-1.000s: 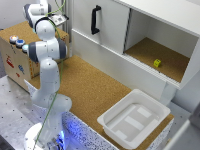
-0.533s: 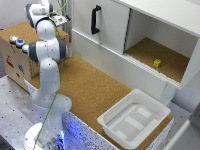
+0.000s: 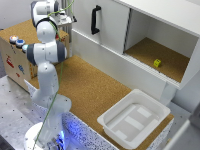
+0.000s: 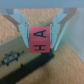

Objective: Put the pink block on the table

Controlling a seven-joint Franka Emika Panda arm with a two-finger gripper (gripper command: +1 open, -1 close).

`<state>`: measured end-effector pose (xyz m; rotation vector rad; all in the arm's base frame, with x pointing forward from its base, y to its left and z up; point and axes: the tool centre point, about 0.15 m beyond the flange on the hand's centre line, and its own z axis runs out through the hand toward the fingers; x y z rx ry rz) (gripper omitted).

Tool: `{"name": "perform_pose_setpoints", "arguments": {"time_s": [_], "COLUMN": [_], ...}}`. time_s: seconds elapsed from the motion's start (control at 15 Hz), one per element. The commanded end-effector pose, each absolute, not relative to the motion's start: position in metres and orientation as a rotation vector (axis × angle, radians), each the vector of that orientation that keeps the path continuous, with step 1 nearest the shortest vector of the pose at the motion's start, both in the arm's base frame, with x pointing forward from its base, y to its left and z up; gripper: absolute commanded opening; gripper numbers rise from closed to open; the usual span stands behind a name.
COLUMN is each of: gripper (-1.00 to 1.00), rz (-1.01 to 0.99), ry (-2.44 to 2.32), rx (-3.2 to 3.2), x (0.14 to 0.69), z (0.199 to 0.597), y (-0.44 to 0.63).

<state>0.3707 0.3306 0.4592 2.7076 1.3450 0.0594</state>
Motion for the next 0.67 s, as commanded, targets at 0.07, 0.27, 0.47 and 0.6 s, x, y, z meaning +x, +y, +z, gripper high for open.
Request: {"name": "perform_pose_setpoints", "arguments": {"time_s": [0.07,0.27,0.47,0.6], "gripper": [-1.00,-1.00,-1.00,-1.00], "rz": [0.297,0.272,0.220,0.167], "ry": [0.967,0.749,0.567,0.531], "rx": [2.922,3.011,3.087,3.097], "x": [0.329,0.326,0.327,0.335], "z": [0.417,0.401,0.376,0.355], "y": [0.220,0.175,0.139,0.129]}}
